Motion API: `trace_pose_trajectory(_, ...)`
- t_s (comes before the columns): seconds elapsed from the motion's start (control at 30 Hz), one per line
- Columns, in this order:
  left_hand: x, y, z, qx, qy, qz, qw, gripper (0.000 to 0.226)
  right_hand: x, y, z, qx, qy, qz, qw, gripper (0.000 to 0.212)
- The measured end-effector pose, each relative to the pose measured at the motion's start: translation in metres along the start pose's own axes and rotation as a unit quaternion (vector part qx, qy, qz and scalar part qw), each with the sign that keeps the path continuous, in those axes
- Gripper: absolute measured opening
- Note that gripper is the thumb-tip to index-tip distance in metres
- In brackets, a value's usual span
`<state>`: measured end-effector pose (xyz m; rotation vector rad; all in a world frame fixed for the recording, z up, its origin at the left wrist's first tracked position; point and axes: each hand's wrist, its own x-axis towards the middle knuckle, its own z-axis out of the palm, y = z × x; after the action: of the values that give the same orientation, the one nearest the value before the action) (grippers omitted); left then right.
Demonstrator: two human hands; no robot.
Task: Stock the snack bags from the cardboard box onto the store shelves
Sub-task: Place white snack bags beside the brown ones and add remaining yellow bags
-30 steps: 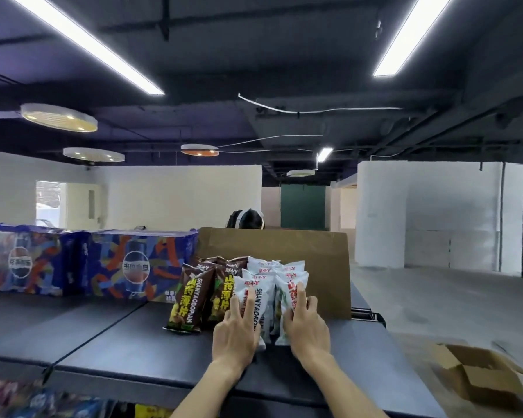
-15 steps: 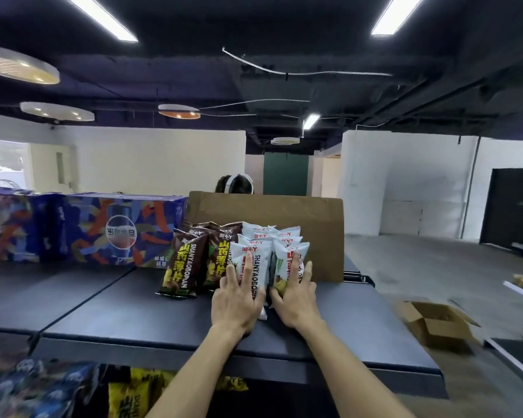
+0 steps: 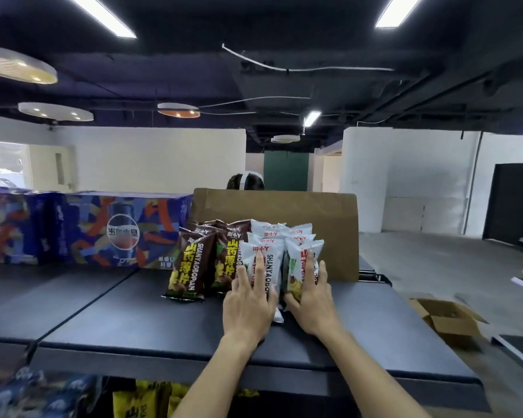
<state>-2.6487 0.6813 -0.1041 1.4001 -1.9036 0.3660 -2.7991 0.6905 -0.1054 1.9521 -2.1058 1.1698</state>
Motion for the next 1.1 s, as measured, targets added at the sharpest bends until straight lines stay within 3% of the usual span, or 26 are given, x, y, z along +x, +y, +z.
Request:
trace_pose_trajectory(0.43, 0.004, 0.0, 0.004, -0.036, 0.014, -0.004, 0.999, 0.067, 0.0, 0.002, -0.003, 0.024, 0.003, -0.002, 1.0, 0.102)
trace_pose_trajectory(0.63, 0.003, -0.004, 0.002, 0.01, 0.142, 0.055, 0.988, 0.064, 0.0, 0.004, -0.002, 0.014, 0.019, -0.012, 1.0, 0.092)
trace_pose_trajectory(1.1, 0.008, -0.009, 0.018, 0.018, 0.046, 0.093, 0.994, 0.068, -0.003, 0.001, -0.003, -0.034, 0.011, -0.019, 0.999, 0.091)
